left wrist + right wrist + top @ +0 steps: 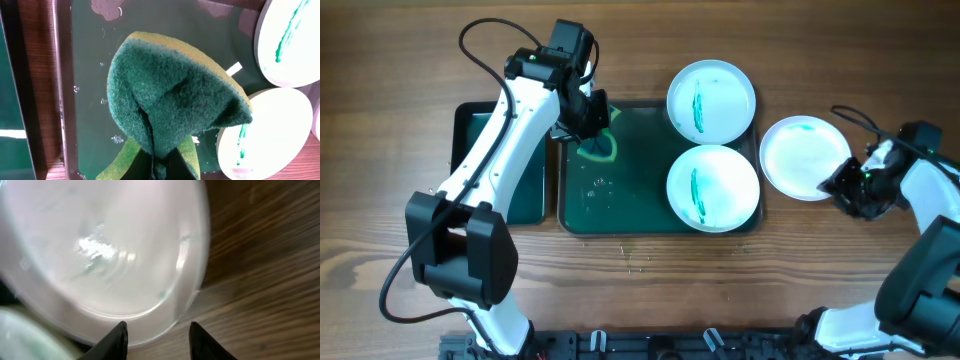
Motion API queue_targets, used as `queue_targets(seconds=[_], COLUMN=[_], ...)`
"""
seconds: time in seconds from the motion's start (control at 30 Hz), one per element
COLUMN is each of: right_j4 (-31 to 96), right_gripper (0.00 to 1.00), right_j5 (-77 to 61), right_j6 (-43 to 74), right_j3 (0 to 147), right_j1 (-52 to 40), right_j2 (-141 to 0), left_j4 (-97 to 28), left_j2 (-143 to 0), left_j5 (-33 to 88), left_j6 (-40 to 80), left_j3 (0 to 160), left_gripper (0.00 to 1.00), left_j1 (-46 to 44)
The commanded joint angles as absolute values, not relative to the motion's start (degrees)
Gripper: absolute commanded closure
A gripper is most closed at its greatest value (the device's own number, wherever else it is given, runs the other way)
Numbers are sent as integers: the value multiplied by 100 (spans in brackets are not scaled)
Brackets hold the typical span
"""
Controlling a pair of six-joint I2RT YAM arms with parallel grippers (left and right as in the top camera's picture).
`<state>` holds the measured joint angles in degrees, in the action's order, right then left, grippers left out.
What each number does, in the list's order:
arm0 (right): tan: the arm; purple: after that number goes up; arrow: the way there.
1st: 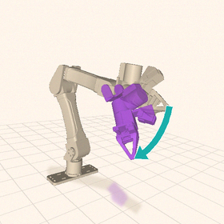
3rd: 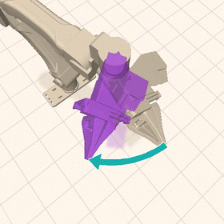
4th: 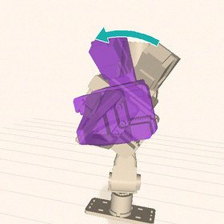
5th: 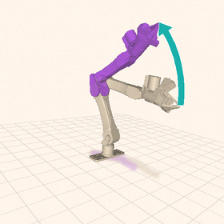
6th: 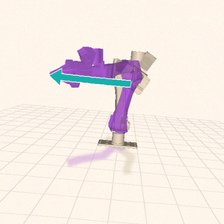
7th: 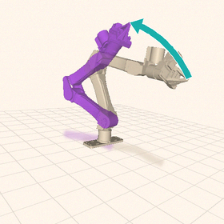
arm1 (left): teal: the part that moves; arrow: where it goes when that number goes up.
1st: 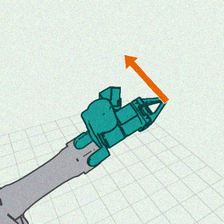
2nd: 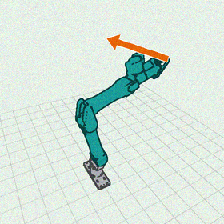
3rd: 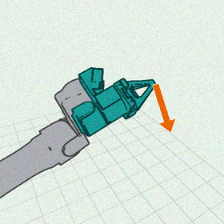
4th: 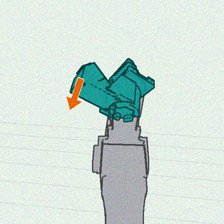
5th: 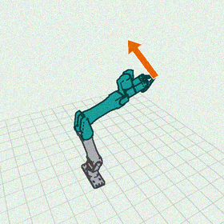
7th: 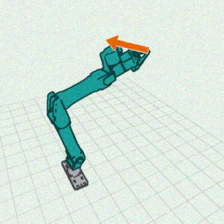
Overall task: Clean dirty plates on tray and stack at the side
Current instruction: 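Carry the plate with the right gripper to the table's right side, then open the right gripper and move it back toward the green tray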
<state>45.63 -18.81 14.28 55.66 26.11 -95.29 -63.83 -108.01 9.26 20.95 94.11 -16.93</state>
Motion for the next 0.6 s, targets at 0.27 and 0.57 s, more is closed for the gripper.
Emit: queue_targets(seconds=[0.27,0.57], right_j4=[4805,4141], right_gripper=[60,66], right_j5=[-2018,-1900], right_j6=[617,628], right_j3=[5682,5286], right_j1=[781,189], right_j2=[-8989,-9037], left_j4=[-6302,-6300], left_j2=[-10781,-10781], left_j5=[910,910], left_j6=[2150,2150], left_j3=[9395,9395], left_gripper=[96,96], left_j1=[-1706,-1706])
